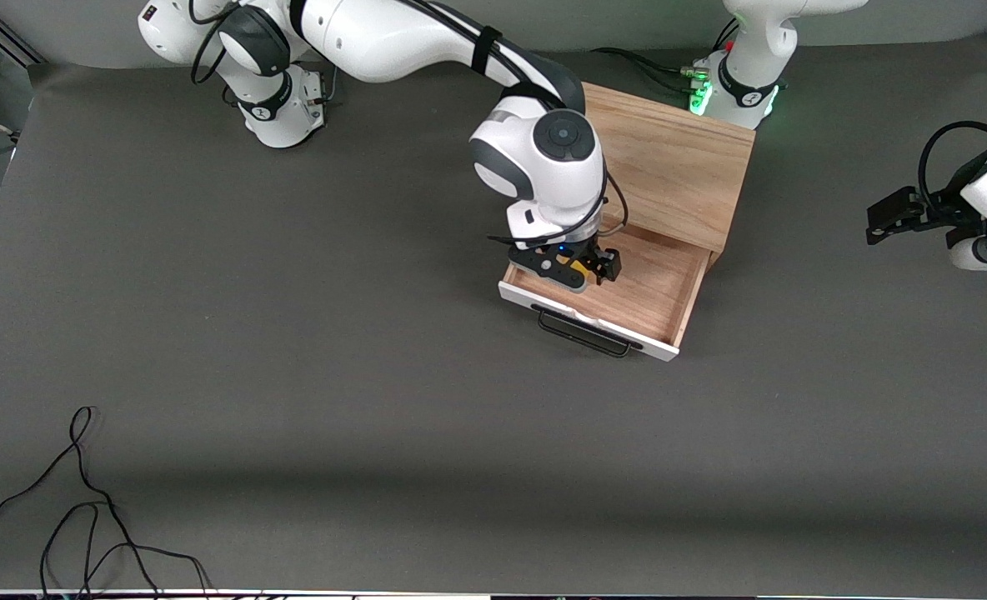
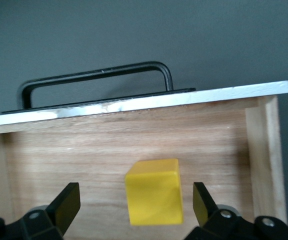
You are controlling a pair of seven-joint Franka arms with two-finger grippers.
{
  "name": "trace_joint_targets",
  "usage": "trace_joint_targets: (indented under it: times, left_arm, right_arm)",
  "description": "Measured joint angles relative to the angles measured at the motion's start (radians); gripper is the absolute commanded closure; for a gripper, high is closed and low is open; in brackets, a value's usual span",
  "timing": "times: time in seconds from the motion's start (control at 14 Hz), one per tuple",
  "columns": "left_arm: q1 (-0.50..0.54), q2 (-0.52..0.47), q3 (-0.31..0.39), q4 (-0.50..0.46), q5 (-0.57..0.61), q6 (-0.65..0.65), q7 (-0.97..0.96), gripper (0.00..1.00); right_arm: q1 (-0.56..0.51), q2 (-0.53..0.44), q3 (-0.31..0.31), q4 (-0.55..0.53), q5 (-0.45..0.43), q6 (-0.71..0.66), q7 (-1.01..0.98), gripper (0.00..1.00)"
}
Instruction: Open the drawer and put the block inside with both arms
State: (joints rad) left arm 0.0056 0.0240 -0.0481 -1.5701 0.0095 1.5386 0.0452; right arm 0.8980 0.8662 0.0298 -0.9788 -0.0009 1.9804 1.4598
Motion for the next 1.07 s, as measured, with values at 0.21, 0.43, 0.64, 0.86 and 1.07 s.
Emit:
trace_joint_targets:
  times: [0.21, 0.43, 0.64, 0.86, 1.07]
  left_arm:
    - [0.0, 0.0, 0.0, 0.0, 0.0, 0.0, 0.0, 0.0]
    - [-0.001, 0.0, 0.0, 0.0, 0.0, -0.001, 0.0, 0.0]
    - [-0.003, 0.0, -0.001, 0.0, 0.0, -0.001, 0.0, 0.0]
    - [-0.003, 0.0, -0.001, 0.0, 0.0, -0.002, 0.0, 0.0]
    - [-0.003, 0.0, -0.001, -0.001, 0.0, -0.003, 0.0, 0.0]
  right_arm:
    - [-0.009, -0.049, -0.01, 0.002, -0.001, -0.046, -0.073, 0.0]
    - [-0.079, -0.112, -0.009, 0.005, 0.0, -0.103, -0.195, 0.0]
    - [-0.156, -0.173, -0.008, 0.005, 0.002, -0.147, -0.317, 0.0]
    - [-0.207, -0.237, -0.009, -0.013, 0.003, -0.202, -0.418, 0.0]
    - [-0.279, -0.324, -0.011, -0.1, 0.013, -0.215, -0.512, 0.0]
